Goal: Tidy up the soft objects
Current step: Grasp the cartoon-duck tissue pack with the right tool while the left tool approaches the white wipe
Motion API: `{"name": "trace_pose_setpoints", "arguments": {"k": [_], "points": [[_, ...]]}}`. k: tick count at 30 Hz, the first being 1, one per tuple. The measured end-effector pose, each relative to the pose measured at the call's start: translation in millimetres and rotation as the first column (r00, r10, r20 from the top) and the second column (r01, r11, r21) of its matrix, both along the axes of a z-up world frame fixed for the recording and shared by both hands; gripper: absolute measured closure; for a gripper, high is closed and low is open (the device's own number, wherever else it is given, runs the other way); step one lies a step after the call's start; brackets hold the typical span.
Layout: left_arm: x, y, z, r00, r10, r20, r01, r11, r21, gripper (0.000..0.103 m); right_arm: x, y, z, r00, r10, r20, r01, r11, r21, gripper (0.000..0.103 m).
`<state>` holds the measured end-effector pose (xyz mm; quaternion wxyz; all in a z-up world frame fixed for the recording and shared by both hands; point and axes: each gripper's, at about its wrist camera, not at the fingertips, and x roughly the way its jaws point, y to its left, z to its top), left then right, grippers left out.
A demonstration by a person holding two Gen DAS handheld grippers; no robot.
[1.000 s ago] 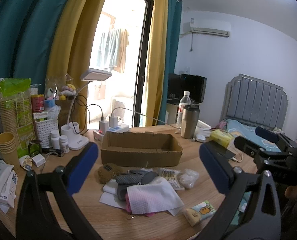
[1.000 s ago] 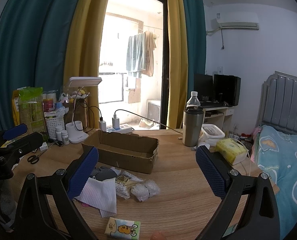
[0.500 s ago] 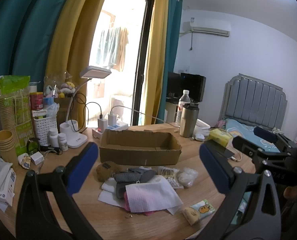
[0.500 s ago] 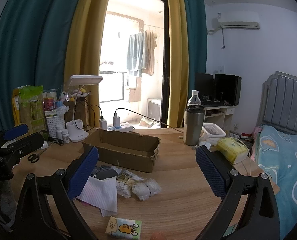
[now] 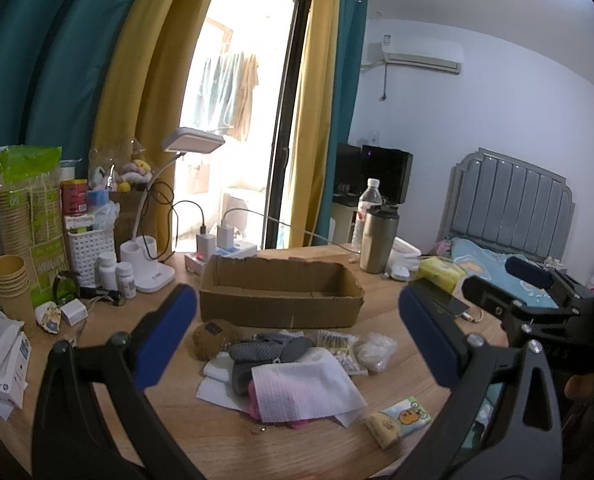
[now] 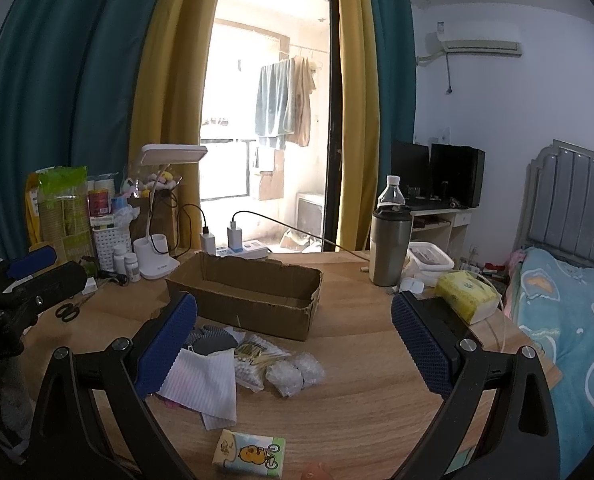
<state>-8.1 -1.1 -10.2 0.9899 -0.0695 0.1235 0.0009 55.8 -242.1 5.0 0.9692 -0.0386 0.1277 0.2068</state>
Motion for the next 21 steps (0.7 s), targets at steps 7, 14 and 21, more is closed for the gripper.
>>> {"name": "trace_pose_setpoints", "arguments": {"k": [7, 14, 21], "points": [[1.8, 7.5, -10.6, 1.0, 0.002, -0.03, -0.003, 1.0, -0.009, 0.001, 3.2, 0.2, -13.0, 0.999, 0.007, -0.038, -0.008, 1.0, -0.024, 0.003], [9.4, 12.6, -26.1, 0.996, 0.003, -0.084, -0.006, 1.0, -0.03, 0.001, 10.1, 10.1, -32.9, 0.993, 0.022, -0.113, -0.03, 0.997, -0.069, 0.003], [17.5, 17.0, -43.4, 0.99, -0.001, -0.14, -0.005, 0.999, -0.047, 0.001, 19.1, 19.7, -50.4, 0.983, 0.033, -0.181, -0.052, 0.994, -0.101, 0.003]]}}
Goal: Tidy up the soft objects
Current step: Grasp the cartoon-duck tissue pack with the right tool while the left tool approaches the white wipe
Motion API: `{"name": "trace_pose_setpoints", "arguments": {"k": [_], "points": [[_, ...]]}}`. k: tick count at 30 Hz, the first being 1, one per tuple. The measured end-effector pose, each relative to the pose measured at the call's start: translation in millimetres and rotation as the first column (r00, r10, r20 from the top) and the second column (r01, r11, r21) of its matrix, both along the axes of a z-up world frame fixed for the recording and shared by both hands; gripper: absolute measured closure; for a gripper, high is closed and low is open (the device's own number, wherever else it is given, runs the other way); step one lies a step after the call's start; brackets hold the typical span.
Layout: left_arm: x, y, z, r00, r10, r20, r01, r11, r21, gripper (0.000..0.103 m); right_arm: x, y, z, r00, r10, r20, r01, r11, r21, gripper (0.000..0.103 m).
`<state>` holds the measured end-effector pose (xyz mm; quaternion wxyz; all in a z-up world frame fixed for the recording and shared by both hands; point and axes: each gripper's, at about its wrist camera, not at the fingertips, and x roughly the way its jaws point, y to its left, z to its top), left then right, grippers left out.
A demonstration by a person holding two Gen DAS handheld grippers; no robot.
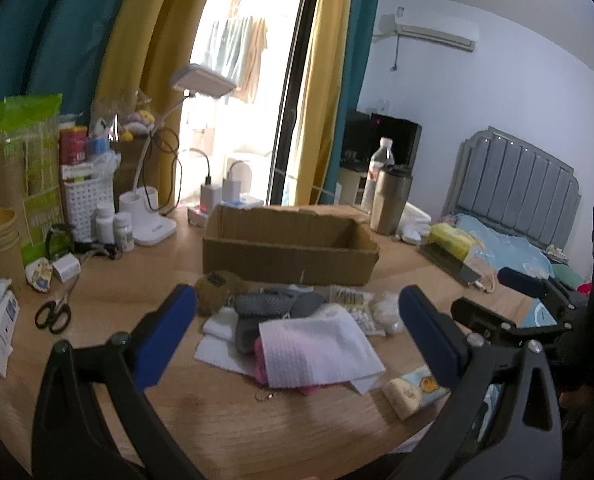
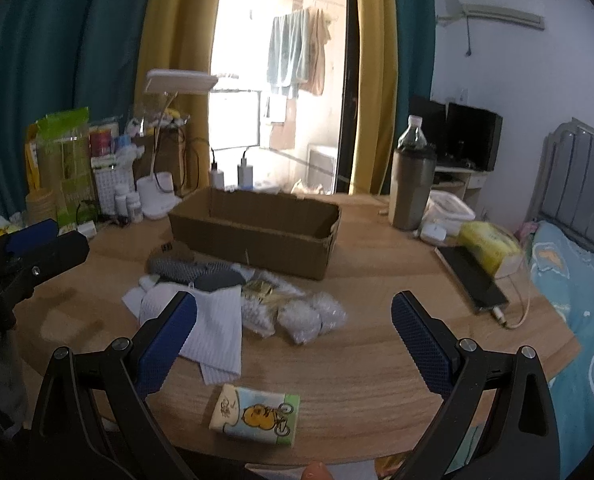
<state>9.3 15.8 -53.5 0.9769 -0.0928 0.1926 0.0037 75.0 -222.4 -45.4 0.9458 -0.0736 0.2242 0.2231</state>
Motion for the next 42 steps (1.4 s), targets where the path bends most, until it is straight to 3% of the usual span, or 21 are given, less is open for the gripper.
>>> {"name": "trace_pose_setpoints", "arguments": {"k": [15, 24, 42], "points": [[20.3, 2.5, -36.4, 0.992, -0.012, -0.123, 0.01, 1.0, -0.018, 0.001, 15.2, 15.6, -59.2, 0.979, 0.031, -0.202, -0.043, 0.997, -0.058, 0.003], [35.1, -2.2, -53.2, 0.98, -0.022, -0.196, 0.019, 1.0, -0.013, 0.001, 23.2, 10.3, -76.8, 0.959, 0.036, -0.281, -0.052, 0.997, -0.049, 0.004], [45.2, -11.5, -84.6, 0.945, -0.017, -0.326, 0.019, 1.0, 0.001, 0.001, 19.0, 16.4, -84.9, 0.94, 0.117, -0.32, -0.137, 0.99, -0.039, 0.029]]}}
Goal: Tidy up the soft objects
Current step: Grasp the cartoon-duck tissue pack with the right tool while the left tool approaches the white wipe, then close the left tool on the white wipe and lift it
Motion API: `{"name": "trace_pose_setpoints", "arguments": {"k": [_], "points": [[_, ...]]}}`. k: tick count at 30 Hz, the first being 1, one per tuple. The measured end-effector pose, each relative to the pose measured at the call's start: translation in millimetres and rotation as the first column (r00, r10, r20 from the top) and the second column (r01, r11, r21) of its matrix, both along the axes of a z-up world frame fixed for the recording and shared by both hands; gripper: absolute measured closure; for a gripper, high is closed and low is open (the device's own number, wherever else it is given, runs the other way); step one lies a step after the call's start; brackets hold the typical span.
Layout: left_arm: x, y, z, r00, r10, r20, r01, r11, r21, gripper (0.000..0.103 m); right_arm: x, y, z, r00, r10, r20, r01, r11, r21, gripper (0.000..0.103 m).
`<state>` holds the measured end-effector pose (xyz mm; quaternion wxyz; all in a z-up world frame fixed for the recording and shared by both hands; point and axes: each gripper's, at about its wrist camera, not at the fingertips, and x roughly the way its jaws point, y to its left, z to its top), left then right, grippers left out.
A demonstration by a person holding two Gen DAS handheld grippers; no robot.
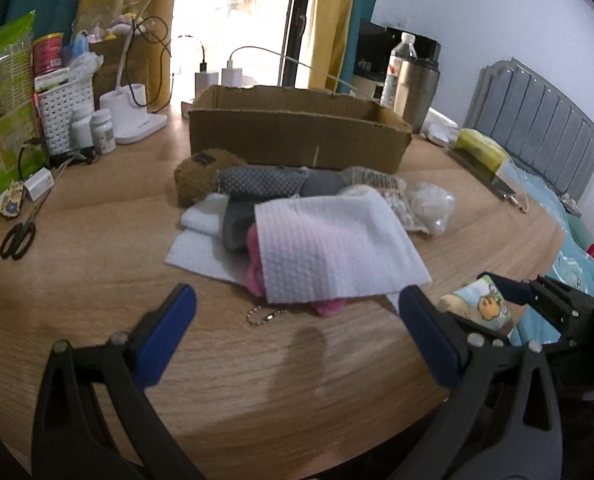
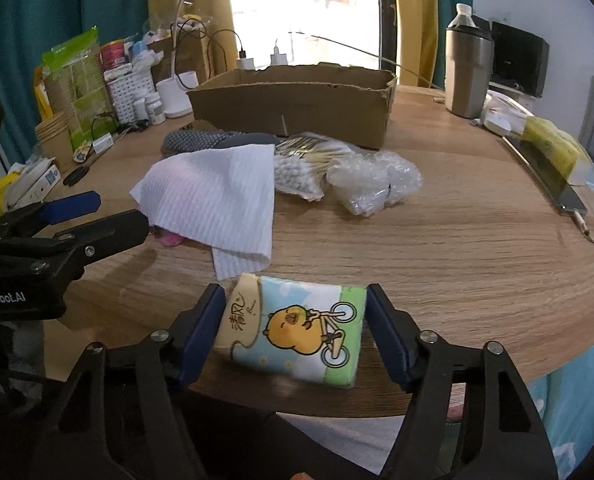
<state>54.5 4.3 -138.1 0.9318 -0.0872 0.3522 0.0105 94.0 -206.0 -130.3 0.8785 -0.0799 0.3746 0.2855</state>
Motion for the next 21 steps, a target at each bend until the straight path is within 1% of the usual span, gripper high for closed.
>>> {"name": "trace_pose_setpoints", "arguments": {"k": [8, 21], "points": [[4.7, -6.3, 0.9, 1.0, -0.014, -0.006, 0.015, 1.0, 0.024, 0.001, 2.2, -1.6, 1.6, 1.0, 0.001, 0.006, -0.001, 1.0, 0.0, 0.031], [29.8, -30.4, 10.6, 0.997, -0.071, -0.003, 0.071, 0.99, 0.122, 0.002, 38.2, -34.3, 10.6, 0.998, -0.068, 0.006, 0.068, 0.994, 0.087, 0.03]]}}
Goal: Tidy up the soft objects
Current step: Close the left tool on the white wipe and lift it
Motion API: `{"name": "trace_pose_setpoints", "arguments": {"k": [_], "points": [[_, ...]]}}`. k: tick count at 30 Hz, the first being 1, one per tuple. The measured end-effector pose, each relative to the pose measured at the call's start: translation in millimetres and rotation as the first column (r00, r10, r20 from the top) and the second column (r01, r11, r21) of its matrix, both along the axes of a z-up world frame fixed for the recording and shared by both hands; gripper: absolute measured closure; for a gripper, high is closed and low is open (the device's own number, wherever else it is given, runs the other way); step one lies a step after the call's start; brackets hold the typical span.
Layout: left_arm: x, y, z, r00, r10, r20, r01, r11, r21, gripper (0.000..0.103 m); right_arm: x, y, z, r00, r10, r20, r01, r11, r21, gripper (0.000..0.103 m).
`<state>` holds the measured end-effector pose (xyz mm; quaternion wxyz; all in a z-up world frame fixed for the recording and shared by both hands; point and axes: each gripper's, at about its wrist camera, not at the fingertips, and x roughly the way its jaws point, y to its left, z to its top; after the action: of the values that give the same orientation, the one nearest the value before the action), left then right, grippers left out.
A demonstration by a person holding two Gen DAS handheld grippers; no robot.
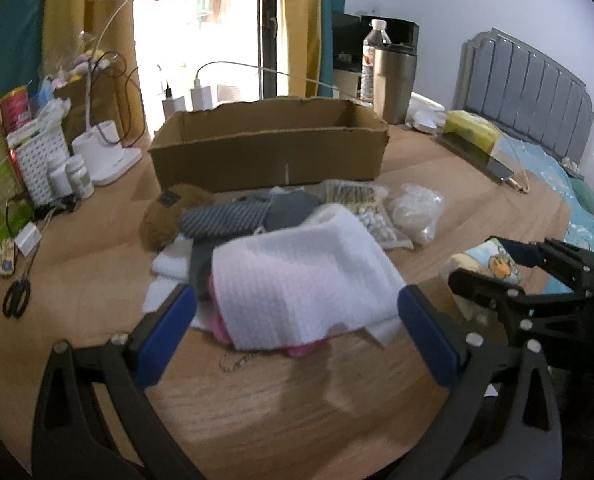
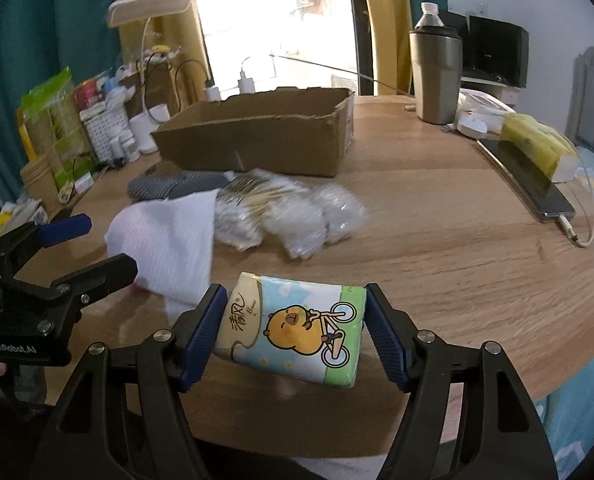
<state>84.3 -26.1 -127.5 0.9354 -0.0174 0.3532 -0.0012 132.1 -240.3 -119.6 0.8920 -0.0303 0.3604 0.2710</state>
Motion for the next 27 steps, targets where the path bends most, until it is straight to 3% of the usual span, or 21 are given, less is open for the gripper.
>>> {"name": "trace_pose_setpoints", "arguments": {"k": [8, 10, 17, 18, 19, 21, 27], "points": [[26.6, -20.6, 5.9, 1.0, -0.03, -0.009, 0.03, 0.998, 0.057, 0.003, 26.5, -19.2, 6.6, 1.0, -0.021, 0.017, 0.02, 0.999, 0.049, 0.03], [33.3, -24.9, 6.5, 0.999, -0.041, -0.013, 0.042, 0.997, 0.064, 0.016, 33.8, -22.9, 6.9, 0.999, -0.031, 0.018, 0.03, 0.998, 0.055, 0.03], [55.3, -31.9, 1.7, 0.997, -0.058, -0.057, 0.062, 0.995, 0.075, 0.02, 48.5, -31.7, 3.9, 0.999, -0.048, 0.017, 0.047, 0.997, 0.061, 0.03], [56.8, -32.8, 1.3, 0.997, -0.06, -0.058, 0.064, 0.995, 0.077, 0.026, 49.4, -32.3, 3.8, 0.999, -0.049, 0.017, 0.048, 0.997, 0.062, 0.03], [58.5, -32.8, 0.7, 0.996, -0.062, -0.061, 0.067, 0.995, 0.077, 0.039, 50.5, -32.6, 3.5, 0.999, -0.05, 0.016, 0.049, 0.997, 0.063, 0.03], [63.4, -34.0, -2.6, 0.995, -0.065, -0.081, 0.071, 0.995, 0.075, 0.05, 52.9, -33.1, 3.4, 0.998, -0.053, 0.014, 0.052, 0.997, 0.065, 0.03], [69.7, -28.6, -8.2, 0.992, -0.057, -0.11, 0.061, 0.998, 0.035, 0.07, 55.6, -33.1, 4.3, 0.998, -0.058, 0.017, 0.057, 0.996, 0.062, 0.03]]}}
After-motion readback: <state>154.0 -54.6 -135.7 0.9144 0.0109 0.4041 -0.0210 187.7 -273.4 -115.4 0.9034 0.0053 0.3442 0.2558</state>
